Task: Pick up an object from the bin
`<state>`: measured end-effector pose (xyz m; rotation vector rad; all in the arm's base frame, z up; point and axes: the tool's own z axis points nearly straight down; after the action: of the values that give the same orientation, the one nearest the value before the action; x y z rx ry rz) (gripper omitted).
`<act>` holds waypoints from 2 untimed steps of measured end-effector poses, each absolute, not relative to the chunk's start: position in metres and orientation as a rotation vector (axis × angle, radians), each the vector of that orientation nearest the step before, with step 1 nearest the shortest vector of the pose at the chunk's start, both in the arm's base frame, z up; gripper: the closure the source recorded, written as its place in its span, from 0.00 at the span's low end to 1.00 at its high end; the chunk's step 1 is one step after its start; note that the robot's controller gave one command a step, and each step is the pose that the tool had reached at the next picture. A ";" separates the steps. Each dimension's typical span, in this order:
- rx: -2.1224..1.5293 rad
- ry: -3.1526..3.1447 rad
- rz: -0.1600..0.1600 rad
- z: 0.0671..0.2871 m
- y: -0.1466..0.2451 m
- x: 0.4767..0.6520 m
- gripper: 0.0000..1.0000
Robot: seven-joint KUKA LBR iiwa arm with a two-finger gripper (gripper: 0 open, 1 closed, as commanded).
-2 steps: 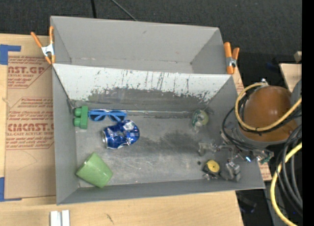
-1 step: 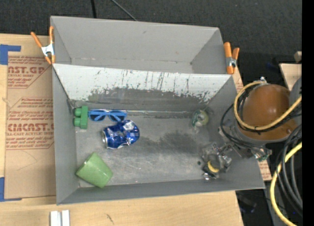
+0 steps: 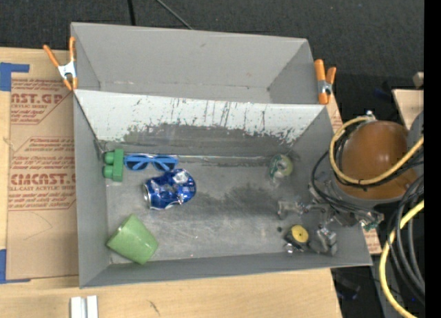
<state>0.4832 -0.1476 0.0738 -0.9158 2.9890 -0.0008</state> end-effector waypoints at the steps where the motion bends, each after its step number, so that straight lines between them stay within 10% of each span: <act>1: -0.914 2.986 -0.002 0.076 -0.147 0.485 1.00; 2: -0.869 3.008 -0.007 0.272 -0.116 0.483 1.00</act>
Offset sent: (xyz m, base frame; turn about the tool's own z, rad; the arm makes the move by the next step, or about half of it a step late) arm 0.0000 0.0000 0.0000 0.0000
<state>0.4831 -0.1160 0.2722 -0.8692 3.0083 -0.0069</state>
